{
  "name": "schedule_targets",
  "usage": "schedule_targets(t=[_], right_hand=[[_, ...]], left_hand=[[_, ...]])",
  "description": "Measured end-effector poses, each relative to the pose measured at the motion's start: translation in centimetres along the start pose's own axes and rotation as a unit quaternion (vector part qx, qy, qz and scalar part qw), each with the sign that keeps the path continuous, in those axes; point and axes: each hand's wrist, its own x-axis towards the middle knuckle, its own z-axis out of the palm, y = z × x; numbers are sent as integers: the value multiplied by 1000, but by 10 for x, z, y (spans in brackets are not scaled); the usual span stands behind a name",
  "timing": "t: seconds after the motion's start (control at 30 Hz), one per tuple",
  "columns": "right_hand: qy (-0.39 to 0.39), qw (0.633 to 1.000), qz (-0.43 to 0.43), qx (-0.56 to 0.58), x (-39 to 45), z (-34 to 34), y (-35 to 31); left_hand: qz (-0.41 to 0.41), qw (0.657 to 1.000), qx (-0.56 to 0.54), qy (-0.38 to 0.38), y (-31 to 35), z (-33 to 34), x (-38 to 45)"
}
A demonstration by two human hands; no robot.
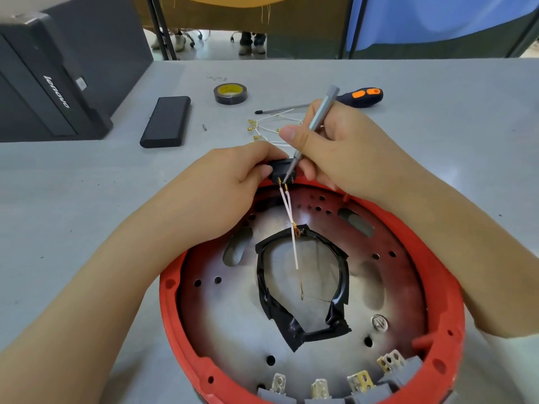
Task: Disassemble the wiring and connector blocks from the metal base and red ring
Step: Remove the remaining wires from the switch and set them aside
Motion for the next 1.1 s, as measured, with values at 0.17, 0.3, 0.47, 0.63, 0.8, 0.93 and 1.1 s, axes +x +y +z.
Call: schedule_targets(t=[0.17,0.3,0.47,0.63,0.8,0.93,1.1], right_hand=[[21,1000,-16,-15,-4,1,1],[5,1000,4,-1,-1,2,-1],[-62,996,12,-69,5,2,-6],[-7,1000,4,11,1,2,-2],[38,979,-34,196,-7,-2,-4],[13,983,-83,161,-12,-1,-9],[-52,997,-54,31,-22,-5,-12]], left_hand=[[-3,1000,-6,-4,1,0,-2],[-10,1000,-4,-3,1,1,-2],[-10,1000,10,-8,1,0,-1],[-8,1000,-5,-5,-2,0,-1],[-8,1000,-6,1,-4,1,-1],[-3,1000,-4,-2,-3,0,-2],[0,1000,-3,-3,0,-1,-3]])
